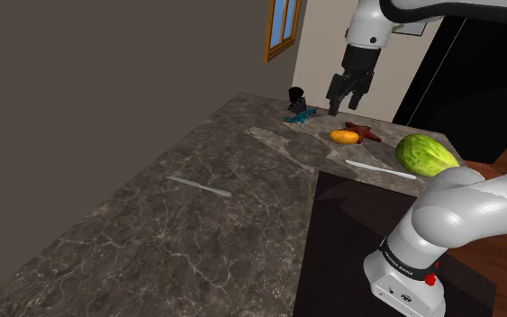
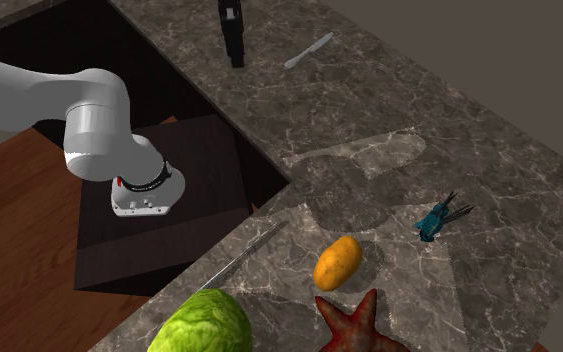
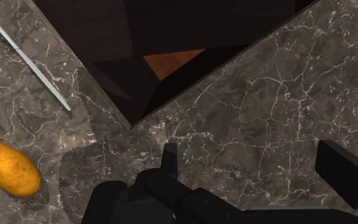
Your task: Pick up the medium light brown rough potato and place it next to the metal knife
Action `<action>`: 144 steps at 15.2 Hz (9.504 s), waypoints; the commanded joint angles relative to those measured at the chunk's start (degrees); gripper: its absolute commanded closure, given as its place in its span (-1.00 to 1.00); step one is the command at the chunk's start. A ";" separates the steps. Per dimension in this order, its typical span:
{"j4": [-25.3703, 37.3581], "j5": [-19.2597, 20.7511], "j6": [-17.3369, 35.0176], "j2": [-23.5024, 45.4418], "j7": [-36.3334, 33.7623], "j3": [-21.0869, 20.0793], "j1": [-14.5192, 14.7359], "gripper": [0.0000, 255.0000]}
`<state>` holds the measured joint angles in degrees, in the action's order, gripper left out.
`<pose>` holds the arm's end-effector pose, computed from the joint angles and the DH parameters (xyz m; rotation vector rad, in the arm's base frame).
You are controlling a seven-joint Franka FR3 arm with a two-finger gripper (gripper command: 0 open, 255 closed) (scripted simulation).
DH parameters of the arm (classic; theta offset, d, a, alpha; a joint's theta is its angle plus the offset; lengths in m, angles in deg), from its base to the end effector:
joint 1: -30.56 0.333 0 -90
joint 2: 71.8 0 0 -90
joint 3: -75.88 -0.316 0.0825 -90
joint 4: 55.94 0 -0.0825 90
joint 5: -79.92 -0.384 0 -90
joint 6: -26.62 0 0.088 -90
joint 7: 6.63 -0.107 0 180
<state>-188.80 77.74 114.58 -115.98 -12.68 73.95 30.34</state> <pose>0.3074 0.0167 0.6002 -3.1250 0.1318 0.0215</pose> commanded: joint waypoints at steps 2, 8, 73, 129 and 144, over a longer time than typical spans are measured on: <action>-1.35 1.23 1.30 0.08 1.37 0.45 -0.14 -1.00; -8.27 8.91 10.01 2.00 9.03 3.50 -1.47 -1.00; -0.22 44.62 55.77 42.84 30.39 18.04 -15.18 1.00; 6.02 30.59 21.08 38.86 -6.67 -15.94 7.82 1.00; 1.43 35.18 29.94 45.41 -13.54 -15.89 7.42 1.00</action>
<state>-186.73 112.67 143.98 -71.16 -25.97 57.83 37.96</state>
